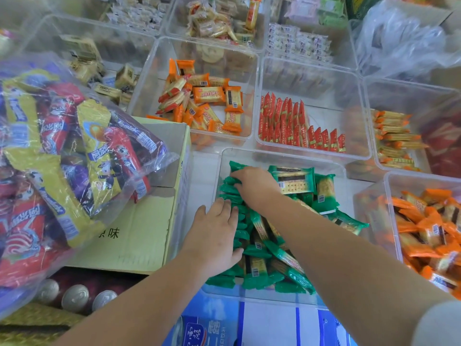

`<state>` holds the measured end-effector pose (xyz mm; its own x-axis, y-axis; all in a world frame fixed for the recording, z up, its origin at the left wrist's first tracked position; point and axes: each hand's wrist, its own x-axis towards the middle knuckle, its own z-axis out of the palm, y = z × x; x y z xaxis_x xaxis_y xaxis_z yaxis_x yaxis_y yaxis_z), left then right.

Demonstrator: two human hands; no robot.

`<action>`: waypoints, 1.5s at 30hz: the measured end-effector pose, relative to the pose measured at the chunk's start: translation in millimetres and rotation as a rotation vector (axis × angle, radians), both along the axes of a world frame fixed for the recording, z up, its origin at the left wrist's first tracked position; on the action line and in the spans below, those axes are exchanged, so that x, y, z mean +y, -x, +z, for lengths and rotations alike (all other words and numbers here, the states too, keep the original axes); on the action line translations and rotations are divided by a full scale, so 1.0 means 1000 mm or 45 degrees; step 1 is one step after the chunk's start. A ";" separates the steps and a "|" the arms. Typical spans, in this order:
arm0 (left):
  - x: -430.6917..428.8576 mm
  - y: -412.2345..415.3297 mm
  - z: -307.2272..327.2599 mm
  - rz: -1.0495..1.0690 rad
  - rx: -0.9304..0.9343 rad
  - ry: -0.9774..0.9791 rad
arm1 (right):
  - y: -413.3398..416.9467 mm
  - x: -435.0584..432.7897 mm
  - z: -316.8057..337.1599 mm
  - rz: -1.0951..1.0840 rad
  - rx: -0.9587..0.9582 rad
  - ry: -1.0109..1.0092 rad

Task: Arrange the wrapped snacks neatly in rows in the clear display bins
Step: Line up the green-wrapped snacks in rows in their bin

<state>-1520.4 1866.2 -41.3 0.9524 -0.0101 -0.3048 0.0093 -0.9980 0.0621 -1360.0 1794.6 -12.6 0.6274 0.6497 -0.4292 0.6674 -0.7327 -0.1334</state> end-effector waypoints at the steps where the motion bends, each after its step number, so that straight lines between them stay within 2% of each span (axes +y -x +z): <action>1: 0.000 0.000 0.000 0.001 0.002 0.006 | 0.001 0.000 -0.001 0.030 0.010 0.026; 3: 0.000 0.000 0.000 0.005 0.003 0.020 | 0.003 -0.003 0.005 0.080 0.013 -0.002; 5: 0.000 0.000 0.001 0.008 0.001 0.030 | 0.004 -0.014 0.017 0.022 -0.077 -0.241; 7: 0.000 0.001 0.000 0.006 0.002 0.042 | 0.000 -0.034 0.028 -0.096 -0.307 -0.522; 8: 0.000 0.001 -0.001 0.003 0.002 0.047 | -0.003 -0.046 0.032 -0.170 -0.405 -0.564; 10: -0.001 0.001 -0.001 -0.001 -0.011 0.053 | -0.012 -0.073 0.037 -0.315 -0.489 -0.406; 13: -0.004 0.000 0.003 0.002 -0.012 0.031 | -0.024 -0.104 0.037 -0.431 -0.445 -0.111; 18: -0.009 -0.003 0.020 -0.221 -0.080 -0.056 | -0.024 -0.128 0.036 -0.477 -0.328 0.057; 21: -0.009 -0.032 0.035 -0.162 -0.163 0.035 | -0.021 -0.130 0.032 -0.502 -0.216 -0.082; 23: -0.006 -0.059 0.039 -0.076 -0.132 0.086 | -0.018 -0.130 0.030 -0.523 -0.149 -0.190; 29: 0.002 -0.110 0.030 -0.018 0.015 -0.078 | -0.013 -0.133 0.021 -0.519 -0.171 -0.413; 34: -0.001 -0.118 0.020 -0.034 0.104 -0.141 | -0.013 -0.139 0.020 -0.468 -0.127 -0.502; 39: 0.000 -0.121 0.019 0.014 0.151 -0.206 | -0.018 -0.130 0.029 -0.577 -0.017 -0.808; 45: 0.006 -0.103 0.015 -0.125 0.060 -0.227 | -0.027 -0.083 0.041 -0.449 -0.027 -0.921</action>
<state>-1417.0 1872.3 -26.3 0.9342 -0.0440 -0.3539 -0.0898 -0.9894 -0.1142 -1332.9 1712.0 28.3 0.8509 0.5240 0.0364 0.4203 -0.6376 -0.6456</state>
